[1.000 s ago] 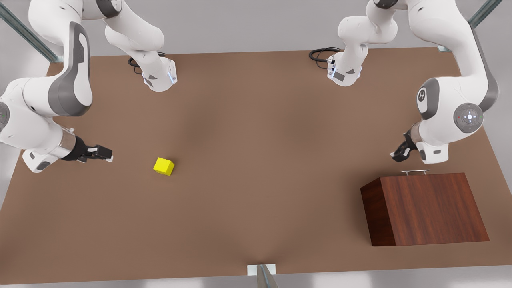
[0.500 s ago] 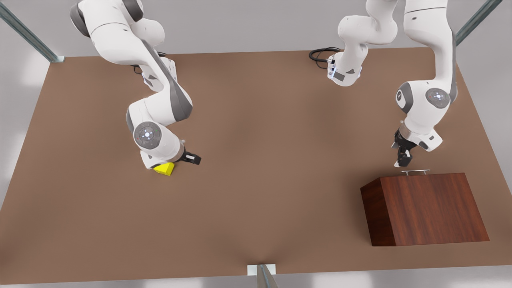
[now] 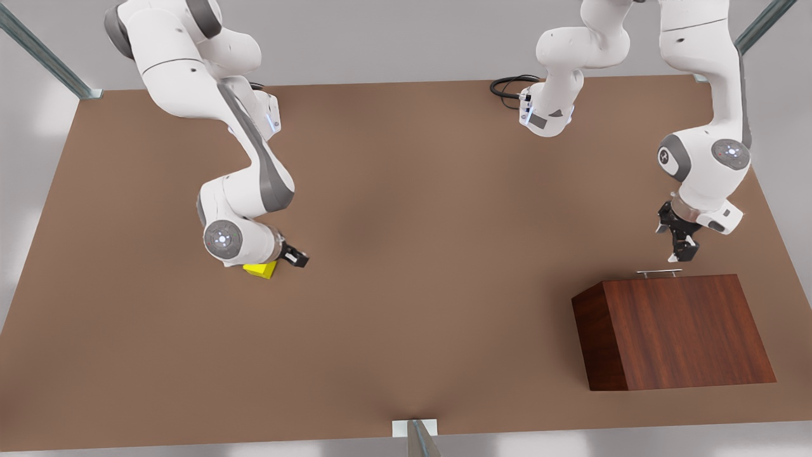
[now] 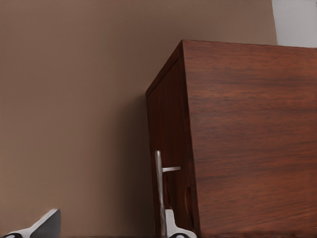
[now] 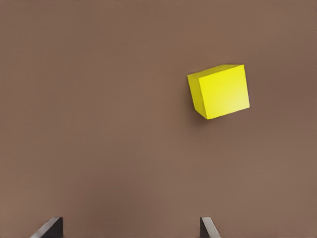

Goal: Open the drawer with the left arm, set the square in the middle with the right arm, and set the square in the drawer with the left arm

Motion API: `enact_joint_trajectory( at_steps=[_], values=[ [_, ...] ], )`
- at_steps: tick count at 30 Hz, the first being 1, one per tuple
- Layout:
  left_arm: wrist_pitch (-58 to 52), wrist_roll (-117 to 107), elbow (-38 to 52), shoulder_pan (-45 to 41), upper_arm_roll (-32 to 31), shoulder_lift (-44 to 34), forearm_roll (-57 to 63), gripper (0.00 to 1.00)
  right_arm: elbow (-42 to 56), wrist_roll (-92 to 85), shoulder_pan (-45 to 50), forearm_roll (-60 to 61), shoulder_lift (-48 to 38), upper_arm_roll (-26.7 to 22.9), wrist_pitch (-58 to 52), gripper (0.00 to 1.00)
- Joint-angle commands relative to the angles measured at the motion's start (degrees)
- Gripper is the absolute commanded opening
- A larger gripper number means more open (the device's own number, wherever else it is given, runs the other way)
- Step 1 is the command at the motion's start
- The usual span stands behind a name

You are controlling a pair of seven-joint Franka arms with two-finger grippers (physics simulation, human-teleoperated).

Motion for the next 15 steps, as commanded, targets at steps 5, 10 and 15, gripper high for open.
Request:
enact_joint_trajectory(
  at_steps=[5, 10, 15],
  values=[
    [1.98, 0.00, -0.09, -0.56, 0.01, 1.12, 0.22, 1.00, -8.76, -4.16, -1.37, 0.70, -2.40, 0.10, 6.78, 1.00],
    [5.41, 0.09, -1.50, -0.47, 0.01, 1.91, 0.22, 1.00, -12.01, -11.20, -5.24, 3.08, -2.32, 0.01, 8.80, 1.00],
    [8.05, 0.27, -1.85, 0.41, 0.10, 2.88, 0.22, 1.00, -13.24, -15.51, -7.62, 3.08, -1.70, 0.01, 10.03, 1.00]
  ],
)
